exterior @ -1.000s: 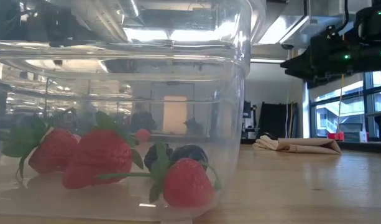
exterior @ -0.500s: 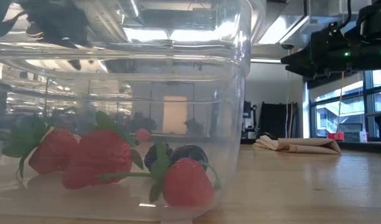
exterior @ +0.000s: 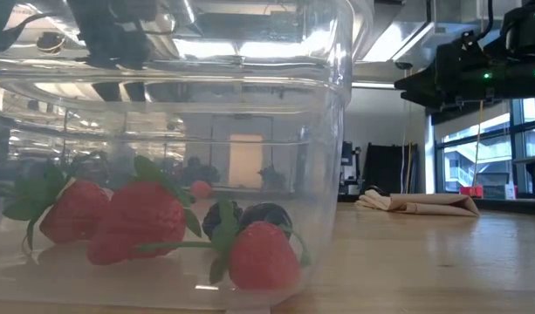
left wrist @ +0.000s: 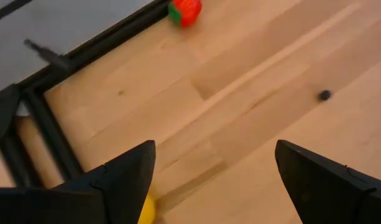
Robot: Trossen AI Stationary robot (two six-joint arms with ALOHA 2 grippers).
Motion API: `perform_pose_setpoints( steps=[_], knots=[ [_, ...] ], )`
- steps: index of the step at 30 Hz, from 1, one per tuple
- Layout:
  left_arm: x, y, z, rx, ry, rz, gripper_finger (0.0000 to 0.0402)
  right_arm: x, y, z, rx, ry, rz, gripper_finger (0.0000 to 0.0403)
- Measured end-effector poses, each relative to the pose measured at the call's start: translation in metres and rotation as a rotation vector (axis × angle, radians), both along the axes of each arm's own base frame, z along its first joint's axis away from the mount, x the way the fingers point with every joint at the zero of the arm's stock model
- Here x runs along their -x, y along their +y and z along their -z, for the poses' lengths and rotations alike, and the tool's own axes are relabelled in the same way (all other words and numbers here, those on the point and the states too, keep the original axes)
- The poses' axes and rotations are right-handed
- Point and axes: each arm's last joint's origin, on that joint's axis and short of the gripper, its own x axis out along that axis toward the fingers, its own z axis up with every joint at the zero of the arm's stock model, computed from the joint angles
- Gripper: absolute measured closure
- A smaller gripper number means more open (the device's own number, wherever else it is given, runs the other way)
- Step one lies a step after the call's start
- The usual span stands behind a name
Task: Pick and placing Produce into tupperware
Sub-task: Put the yellow lemon into the transparent bin
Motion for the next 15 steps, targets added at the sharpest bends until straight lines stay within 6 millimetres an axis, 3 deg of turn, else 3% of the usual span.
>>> perform_pose_setpoints(
  steps=[9, 15],
  knots=[
    [0.009, 0.006, 0.025, 0.223, 0.279, -0.135, 0.0080, 0.000, 0.000, 0.000, 0.007, 0.002, 0.002, 0.0160],
    [0.005, 0.023, 0.041, 0.289, 0.397, -0.105, 0.0080, 0.000, 0.000, -0.001, 0.007, -0.003, 0.002, 0.0160]
  ],
)
